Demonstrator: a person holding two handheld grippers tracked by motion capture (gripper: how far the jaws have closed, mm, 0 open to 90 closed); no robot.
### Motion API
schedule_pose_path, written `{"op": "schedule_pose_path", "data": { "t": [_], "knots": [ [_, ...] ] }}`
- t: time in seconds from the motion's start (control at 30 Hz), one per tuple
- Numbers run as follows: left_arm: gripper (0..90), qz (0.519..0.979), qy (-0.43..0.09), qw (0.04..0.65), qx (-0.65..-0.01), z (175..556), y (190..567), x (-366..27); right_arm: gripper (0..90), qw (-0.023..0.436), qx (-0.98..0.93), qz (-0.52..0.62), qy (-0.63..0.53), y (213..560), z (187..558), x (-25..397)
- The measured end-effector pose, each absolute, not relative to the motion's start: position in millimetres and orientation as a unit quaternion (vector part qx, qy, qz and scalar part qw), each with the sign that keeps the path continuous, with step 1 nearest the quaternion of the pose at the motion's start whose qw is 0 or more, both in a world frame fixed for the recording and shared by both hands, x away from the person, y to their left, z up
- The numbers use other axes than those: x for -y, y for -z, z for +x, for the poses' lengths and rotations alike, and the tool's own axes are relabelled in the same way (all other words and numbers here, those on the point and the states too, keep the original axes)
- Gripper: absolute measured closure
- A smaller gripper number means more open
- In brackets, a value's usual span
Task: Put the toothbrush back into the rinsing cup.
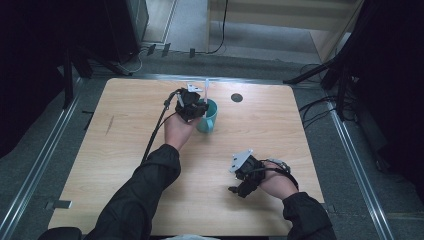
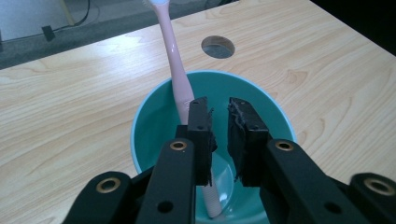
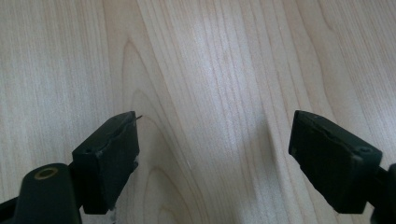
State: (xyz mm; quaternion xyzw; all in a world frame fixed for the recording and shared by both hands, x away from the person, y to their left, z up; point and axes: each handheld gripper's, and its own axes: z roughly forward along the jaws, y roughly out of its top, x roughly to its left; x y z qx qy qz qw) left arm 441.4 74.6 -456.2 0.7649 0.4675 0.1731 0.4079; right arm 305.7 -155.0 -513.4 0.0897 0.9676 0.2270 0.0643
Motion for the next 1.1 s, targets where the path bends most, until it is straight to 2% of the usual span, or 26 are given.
{"op": "schedule_pose_path", "data": {
  "t": [0.2,0.5,1.1],
  "knots": [
    [73.7,0.773,-0.162,0.407,-0.459,434.2,446.5,-82.2,16.1,0.062,-0.967,0.094,-0.228,513.5,306.2,155.7],
    [59.0,0.797,-0.13,0.396,-0.438,409.2,434.4,-105.4,16.1,0.066,-0.967,0.096,-0.227,513.4,304.8,157.1],
    [48.7,0.819,-0.097,0.376,-0.422,360.6,447.4,-137.3,16.1,0.066,-0.967,0.104,-0.225,513.6,305.4,158.9]
  ]
}}
